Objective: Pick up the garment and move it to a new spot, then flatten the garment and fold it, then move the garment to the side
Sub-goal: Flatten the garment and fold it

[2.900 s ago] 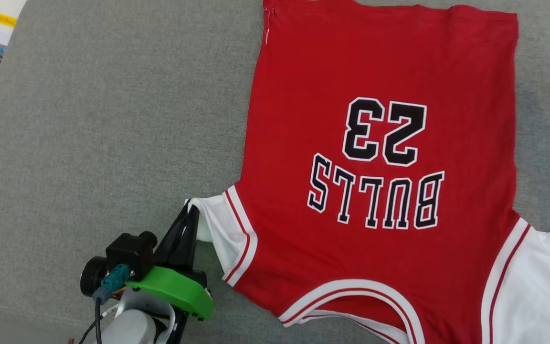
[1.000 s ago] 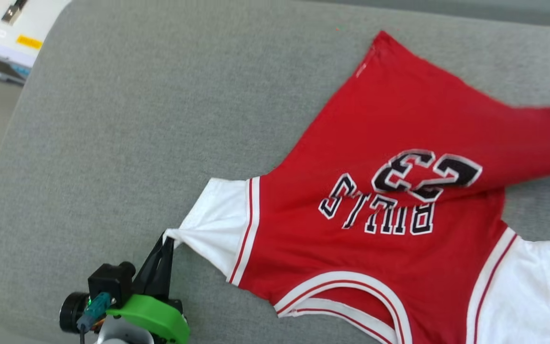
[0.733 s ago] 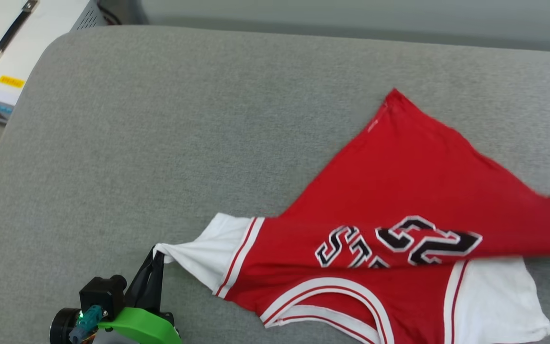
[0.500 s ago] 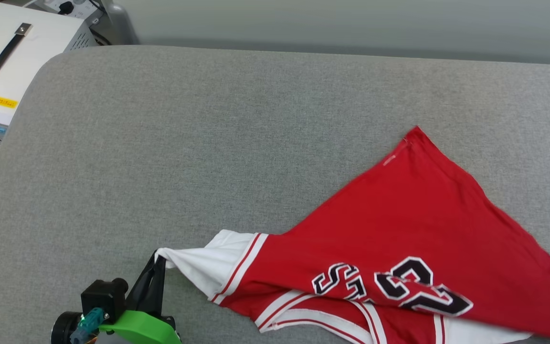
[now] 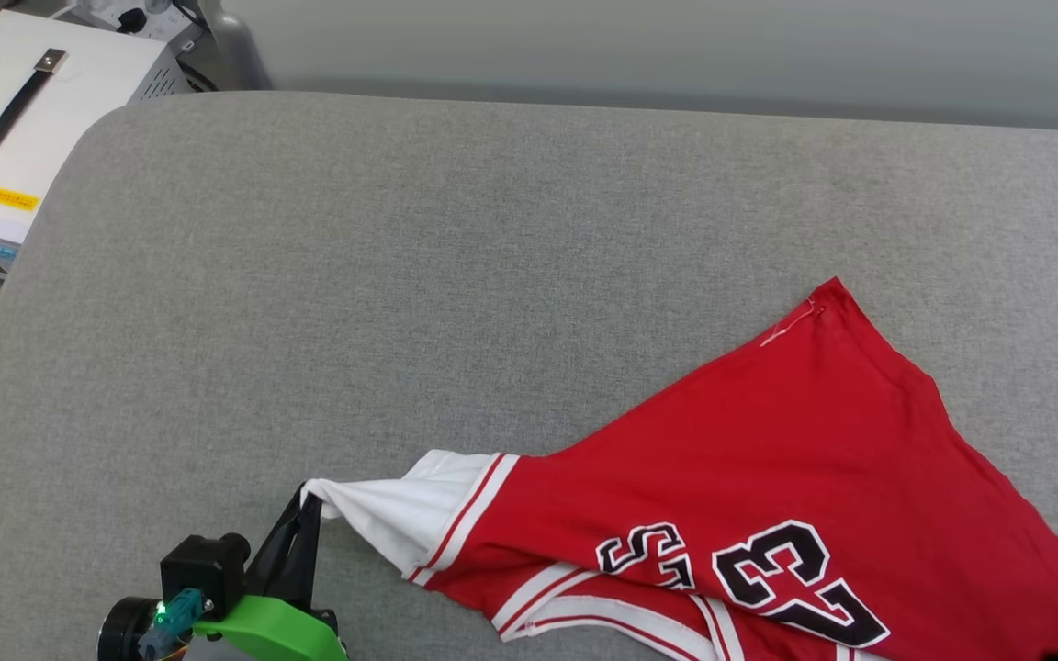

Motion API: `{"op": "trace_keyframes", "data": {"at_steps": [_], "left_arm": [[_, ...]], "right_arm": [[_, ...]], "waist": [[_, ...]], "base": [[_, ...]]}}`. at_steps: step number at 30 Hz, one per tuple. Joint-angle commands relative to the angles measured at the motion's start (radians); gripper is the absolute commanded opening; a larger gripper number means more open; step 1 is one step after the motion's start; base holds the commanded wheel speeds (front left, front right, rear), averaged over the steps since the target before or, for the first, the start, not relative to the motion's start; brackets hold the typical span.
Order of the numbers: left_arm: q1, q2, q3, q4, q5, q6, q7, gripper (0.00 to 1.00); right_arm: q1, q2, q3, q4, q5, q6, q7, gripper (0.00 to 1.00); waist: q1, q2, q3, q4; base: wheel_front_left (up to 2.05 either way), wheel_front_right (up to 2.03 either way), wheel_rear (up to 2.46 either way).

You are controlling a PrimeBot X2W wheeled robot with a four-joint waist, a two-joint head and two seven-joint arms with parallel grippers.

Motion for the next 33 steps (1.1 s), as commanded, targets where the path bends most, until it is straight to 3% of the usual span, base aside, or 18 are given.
{"op": "trace_keyframes", "data": {"at_steps": [1, 9, 14, 19, 24, 33], "left_arm": [[0.006, 0.009, -0.001, -0.005, -0.005, 0.008, 0.002, 0.0], [0.001, 0.013, -0.018, -0.033, 0.002, 0.011, 0.014, 0.0], [-0.022, 0.009, -0.031, -0.047, 0.011, 0.011, 0.015, 0.0], [-0.066, -0.008, -0.055, -0.058, 0.027, 0.008, 0.009, 0.0], [-0.114, -0.033, -0.079, -0.064, 0.04, 0.003, -0.001, 0.0], [-0.182, -0.071, -0.105, -0.061, 0.055, -0.01, -0.026, 0.0]], "right_arm": [[-0.029, 0.003, -0.029, -0.019, -0.013, -0.002, -0.019, 1.0], [-0.153, -0.04, -0.162, -0.205, -0.05, -0.002, -0.025, 1.0], [-0.285, -0.099, -0.147, -0.301, -0.056, -0.002, 0.063, 1.0], [-0.461, -0.16, -0.03, -0.336, -0.034, -0.002, 0.221, 1.0], [-0.639, -0.199, 0.127, -0.279, -0.016, -0.002, 0.375, 1.0], [-0.902, -0.159, 0.389, -0.07, -0.059, -0.002, 0.461, 1.0]], "waist": [[0.0001, 0.0, -0.01, -0.001], [0.0001, 0.0, -0.007, 0.021], [0.0001, 0.0, 0.025, 0.046], [0.0001, 0.0, 0.082, 0.082], [0.0001, 0.0, 0.14, 0.119], [0.0001, 0.0, 0.227, 0.185]], "base": [[0.0, 0.0, 0.0], [0.0, 0.0, 0.0], [0.0, 0.0, 0.0], [0.0, 0.0, 0.0], [0.0, 0.0, 0.0], [0.0, 0.0, 0.0]]}}
